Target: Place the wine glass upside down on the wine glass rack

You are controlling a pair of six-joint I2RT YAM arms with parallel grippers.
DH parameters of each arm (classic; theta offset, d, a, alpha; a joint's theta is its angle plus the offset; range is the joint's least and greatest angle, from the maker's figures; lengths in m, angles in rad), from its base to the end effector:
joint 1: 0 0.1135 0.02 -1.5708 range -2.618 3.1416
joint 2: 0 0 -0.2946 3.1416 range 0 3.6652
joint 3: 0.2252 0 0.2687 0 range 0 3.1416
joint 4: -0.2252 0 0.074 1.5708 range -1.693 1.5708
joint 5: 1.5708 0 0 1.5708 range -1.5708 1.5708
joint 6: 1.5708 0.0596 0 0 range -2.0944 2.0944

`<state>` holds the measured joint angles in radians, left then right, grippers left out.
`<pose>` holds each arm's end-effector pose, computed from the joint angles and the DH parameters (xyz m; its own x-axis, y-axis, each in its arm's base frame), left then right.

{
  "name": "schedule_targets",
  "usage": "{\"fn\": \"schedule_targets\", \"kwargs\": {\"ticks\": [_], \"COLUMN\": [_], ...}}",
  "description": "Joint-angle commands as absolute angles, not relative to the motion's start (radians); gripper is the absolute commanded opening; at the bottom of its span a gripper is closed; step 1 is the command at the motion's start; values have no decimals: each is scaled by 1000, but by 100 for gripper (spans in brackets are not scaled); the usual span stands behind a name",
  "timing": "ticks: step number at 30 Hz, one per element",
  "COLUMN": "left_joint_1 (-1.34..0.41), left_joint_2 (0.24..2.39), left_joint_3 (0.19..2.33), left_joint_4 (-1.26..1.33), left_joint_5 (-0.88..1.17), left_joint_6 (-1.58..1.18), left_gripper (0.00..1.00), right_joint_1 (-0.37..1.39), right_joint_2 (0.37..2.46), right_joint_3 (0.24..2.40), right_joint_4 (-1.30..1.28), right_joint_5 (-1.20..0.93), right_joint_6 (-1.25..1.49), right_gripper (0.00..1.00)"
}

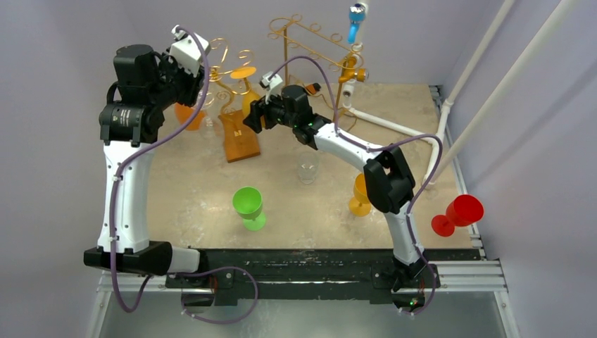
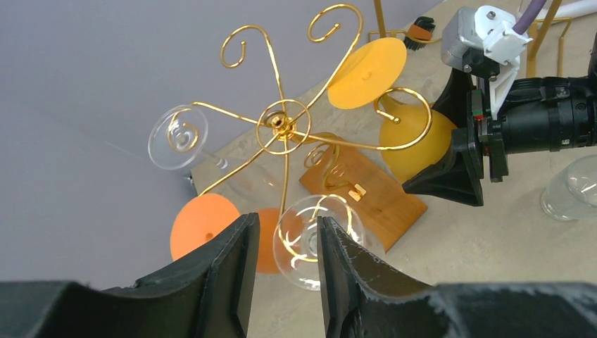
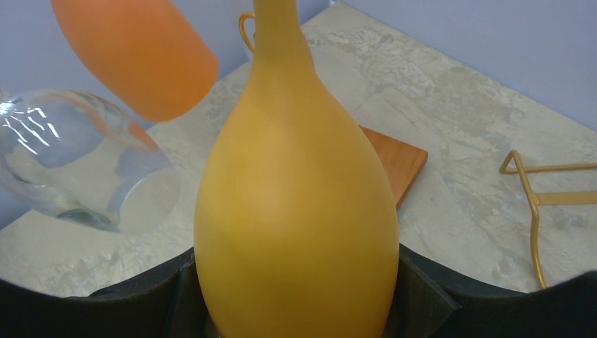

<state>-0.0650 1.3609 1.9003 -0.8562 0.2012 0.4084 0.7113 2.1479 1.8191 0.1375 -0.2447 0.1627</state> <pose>0.2770 -0.0300 0.5464 -0.1848 0.4020 -0.8968 0.3558 0.8780 0.3202 0.4280 0.3879 0.3075 -0.2739 -0.0286 -0.9613 -0.7795 0.5921 0.2045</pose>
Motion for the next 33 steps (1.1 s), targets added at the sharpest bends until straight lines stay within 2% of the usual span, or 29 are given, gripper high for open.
{"fn": "schedule_targets", "kwargs": {"ticks": [1,8,33], "left_joint_1": [-64,-64,-64], "left_joint_2": [1360,1367,1395], "left_joint_3": [1899,1882,1855], "left_joint_4": [-828,-831,-796], "left_joint_5": [180,191,155], "left_joint_6": [427,425,449], "left_gripper": [38,34,23], "right_joint_1": [703,695,697], "right_joint_2": [2101,2090,2066], "right_joint_3": [1774,1743,1668], "right_joint_4": [249,318,482], "right_joint_5": [-202,-140,-189], "right_joint_6": [176,131,143], "right_gripper": [29,30,29]}}
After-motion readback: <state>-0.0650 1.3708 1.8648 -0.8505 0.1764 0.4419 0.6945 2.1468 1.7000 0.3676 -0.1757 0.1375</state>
